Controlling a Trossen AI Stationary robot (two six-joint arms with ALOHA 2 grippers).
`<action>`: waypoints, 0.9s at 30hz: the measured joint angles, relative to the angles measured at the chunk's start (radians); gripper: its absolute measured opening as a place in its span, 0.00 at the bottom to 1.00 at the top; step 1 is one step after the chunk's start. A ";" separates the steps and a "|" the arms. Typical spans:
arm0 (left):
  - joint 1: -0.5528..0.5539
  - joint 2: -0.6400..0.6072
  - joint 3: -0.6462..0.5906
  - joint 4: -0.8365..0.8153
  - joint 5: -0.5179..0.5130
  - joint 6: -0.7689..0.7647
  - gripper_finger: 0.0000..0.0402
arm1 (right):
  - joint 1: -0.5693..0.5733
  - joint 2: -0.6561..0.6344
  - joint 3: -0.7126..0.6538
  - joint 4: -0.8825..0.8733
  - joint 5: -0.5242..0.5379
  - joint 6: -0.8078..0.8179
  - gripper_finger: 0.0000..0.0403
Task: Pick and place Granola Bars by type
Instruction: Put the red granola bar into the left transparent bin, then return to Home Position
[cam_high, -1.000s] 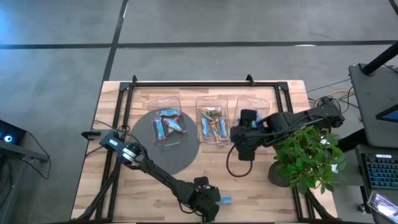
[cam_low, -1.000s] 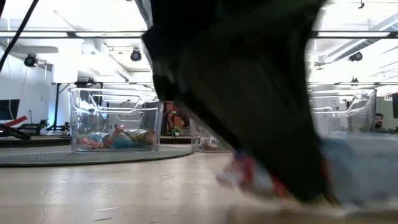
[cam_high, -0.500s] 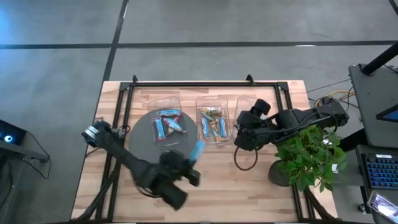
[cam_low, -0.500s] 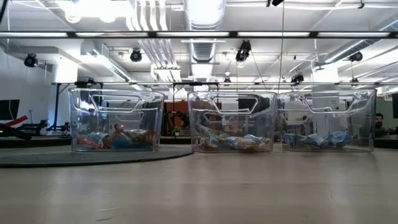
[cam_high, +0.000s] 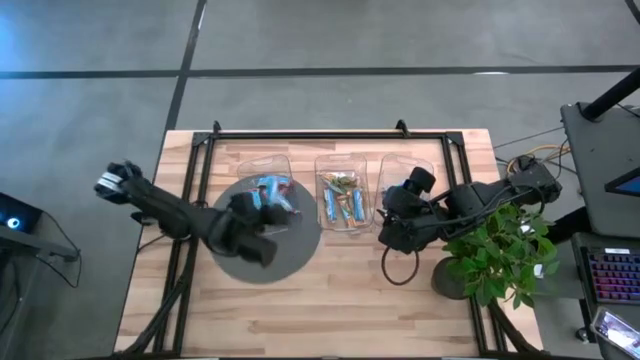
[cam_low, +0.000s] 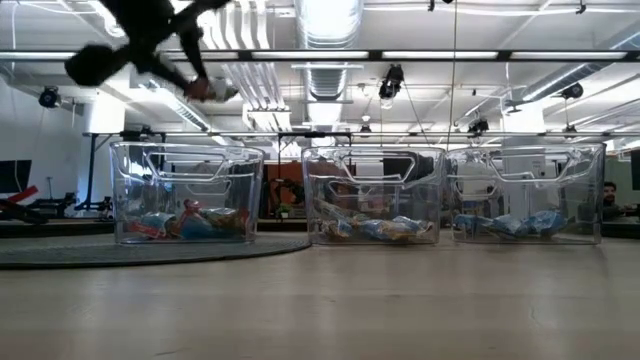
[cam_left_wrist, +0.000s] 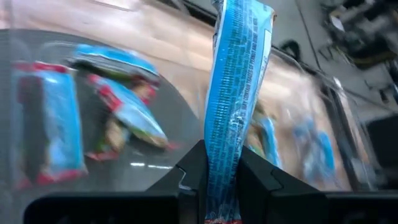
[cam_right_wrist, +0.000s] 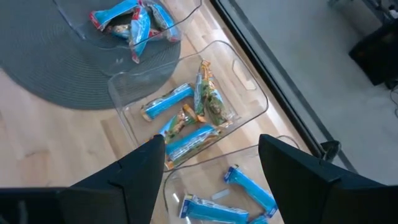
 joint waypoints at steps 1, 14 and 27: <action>0.026 -0.033 -0.046 0.024 0.014 0.001 0.11 | 0.000 0.000 0.000 0.003 0.000 0.000 0.62; 0.276 -0.260 -0.471 0.447 0.189 0.171 0.23 | 0.000 0.001 -0.052 0.096 0.000 0.007 0.62; 0.210 -0.261 -0.388 0.541 0.213 0.368 0.43 | 0.002 0.001 -0.061 0.096 -0.008 0.056 0.62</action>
